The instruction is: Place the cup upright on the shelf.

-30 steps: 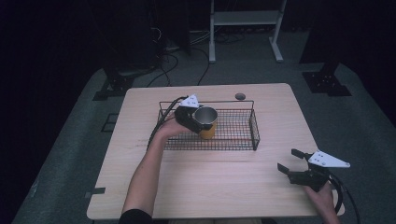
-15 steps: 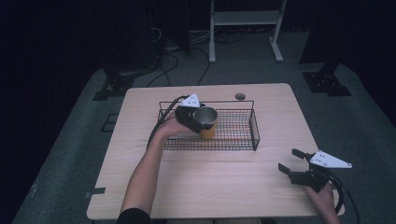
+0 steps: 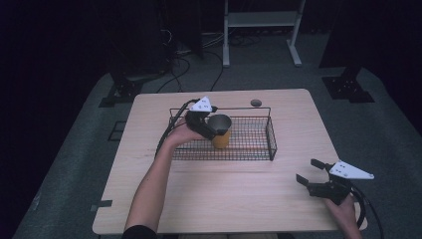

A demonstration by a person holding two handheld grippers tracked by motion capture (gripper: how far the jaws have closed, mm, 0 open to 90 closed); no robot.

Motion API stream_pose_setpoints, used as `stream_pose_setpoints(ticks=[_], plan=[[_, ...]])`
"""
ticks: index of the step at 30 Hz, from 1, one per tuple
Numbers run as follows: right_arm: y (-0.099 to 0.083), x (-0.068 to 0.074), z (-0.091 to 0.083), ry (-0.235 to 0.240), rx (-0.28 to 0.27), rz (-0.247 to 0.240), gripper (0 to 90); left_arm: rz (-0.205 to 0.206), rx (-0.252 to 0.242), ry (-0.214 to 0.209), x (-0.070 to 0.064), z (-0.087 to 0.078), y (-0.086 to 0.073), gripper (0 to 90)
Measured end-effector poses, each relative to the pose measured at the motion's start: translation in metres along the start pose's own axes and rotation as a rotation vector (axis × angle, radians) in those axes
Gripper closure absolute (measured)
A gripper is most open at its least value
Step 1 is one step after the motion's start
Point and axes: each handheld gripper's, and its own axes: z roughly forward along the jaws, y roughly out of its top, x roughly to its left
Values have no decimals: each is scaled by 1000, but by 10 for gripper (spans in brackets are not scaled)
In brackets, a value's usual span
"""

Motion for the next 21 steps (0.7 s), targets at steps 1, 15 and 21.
stream_pose_setpoints(ticks=[1,15,21], plan=[[0,0,0,-1,1,1,131,-1,-5,3,0,-1,1,0],[0,1,0,-1,3,-1,131,0,-88,9,-13,-15,10,0],[0,1,0,-2,4,-2,131,9,-109,5,-18,-19,13,0]])
